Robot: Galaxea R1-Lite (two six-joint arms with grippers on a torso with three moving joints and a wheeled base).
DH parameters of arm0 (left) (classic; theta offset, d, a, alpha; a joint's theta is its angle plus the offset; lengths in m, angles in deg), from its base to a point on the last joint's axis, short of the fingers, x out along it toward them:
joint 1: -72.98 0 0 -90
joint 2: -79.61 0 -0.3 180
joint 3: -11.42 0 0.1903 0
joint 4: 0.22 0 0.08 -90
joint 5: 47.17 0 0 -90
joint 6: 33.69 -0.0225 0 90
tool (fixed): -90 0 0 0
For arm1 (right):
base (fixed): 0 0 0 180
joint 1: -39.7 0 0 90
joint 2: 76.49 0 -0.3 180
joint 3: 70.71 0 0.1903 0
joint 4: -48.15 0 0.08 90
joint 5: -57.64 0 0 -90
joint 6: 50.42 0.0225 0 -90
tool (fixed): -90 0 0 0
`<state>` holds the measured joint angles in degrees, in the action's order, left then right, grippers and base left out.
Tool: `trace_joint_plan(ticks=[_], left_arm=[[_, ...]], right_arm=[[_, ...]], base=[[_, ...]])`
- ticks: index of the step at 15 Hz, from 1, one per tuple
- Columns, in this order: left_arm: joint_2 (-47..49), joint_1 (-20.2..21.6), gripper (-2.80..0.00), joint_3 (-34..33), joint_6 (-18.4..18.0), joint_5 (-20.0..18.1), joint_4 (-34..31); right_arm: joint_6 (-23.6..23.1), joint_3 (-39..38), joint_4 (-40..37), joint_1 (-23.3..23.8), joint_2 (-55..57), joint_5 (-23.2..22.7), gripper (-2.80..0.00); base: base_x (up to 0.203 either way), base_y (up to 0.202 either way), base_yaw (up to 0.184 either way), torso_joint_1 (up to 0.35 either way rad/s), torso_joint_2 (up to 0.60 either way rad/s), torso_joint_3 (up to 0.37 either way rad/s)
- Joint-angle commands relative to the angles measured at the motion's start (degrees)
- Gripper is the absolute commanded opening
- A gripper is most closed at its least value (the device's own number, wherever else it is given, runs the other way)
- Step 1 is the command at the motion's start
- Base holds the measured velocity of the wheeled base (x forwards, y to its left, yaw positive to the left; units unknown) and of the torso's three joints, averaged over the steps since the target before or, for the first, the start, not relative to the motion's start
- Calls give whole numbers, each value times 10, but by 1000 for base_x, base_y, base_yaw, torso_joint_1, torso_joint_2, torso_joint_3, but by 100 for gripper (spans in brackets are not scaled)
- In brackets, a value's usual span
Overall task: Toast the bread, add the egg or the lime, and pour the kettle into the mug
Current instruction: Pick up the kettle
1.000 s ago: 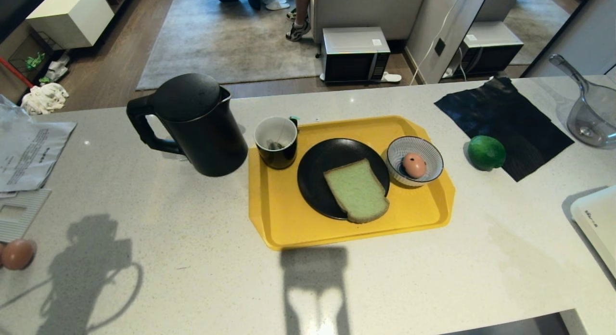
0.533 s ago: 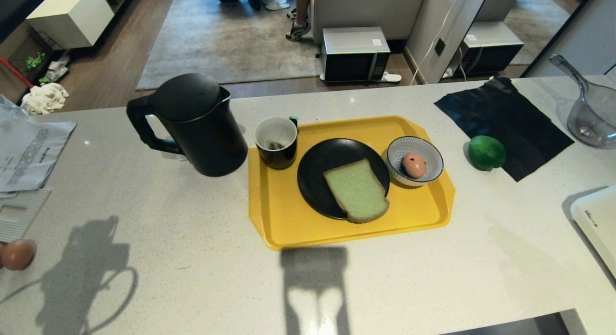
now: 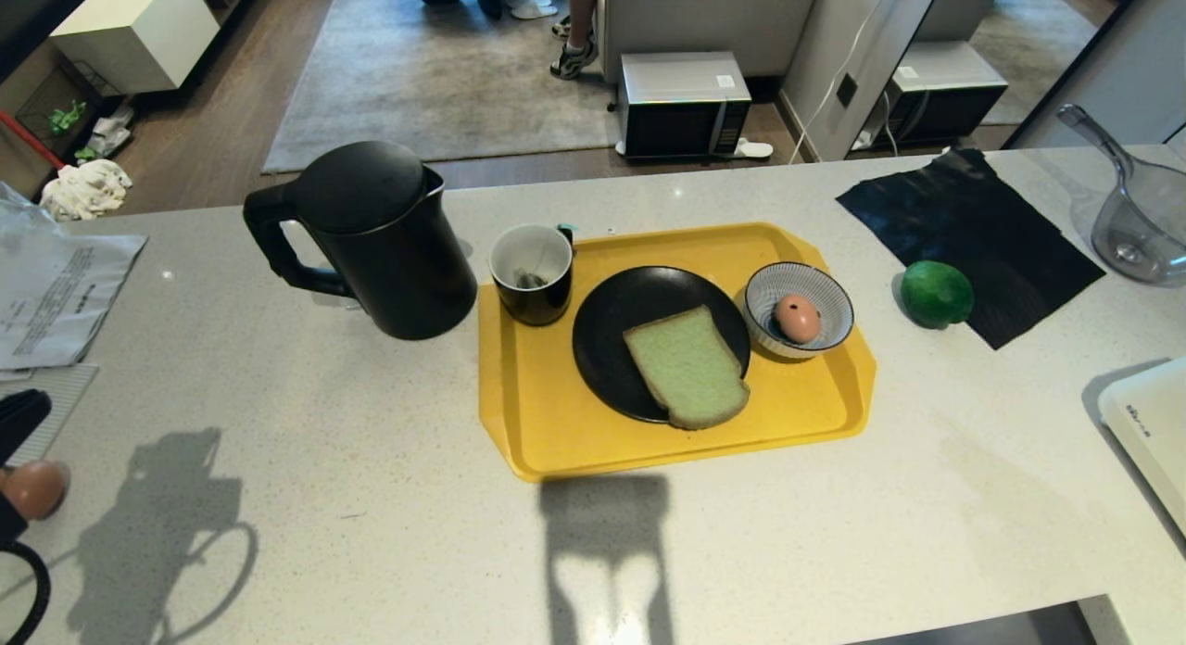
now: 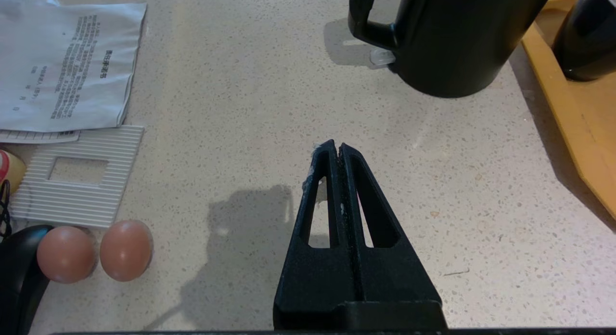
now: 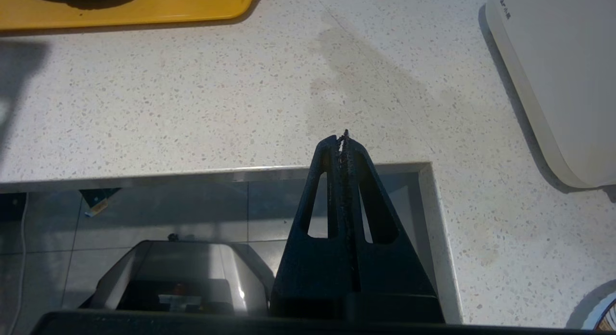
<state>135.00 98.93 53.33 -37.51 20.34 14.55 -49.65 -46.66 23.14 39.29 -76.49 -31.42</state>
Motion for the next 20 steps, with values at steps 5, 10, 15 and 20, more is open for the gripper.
trace_joint_plan(ticks=[5,10,15,20], left_arm=[[65,-3,-280,-16,-27,2,66],[178,-1,-280,-23,-31,0,210],[223,-26,-280,-24,0,-9,262],[326,-33,-280,-18,-1,-9,332]], right_arm=[[0,0,0,0,1,-1,-280],[4,1,0,0,0,2,-280],[6,0,0,0,0,3,-280],[6,0,0,0,0,3,-280]], base=[[0,0,0,0,0,0],[0,0,0,0,0,0],[0,0,0,0,0,0],[0,0,0,0,0,0]])
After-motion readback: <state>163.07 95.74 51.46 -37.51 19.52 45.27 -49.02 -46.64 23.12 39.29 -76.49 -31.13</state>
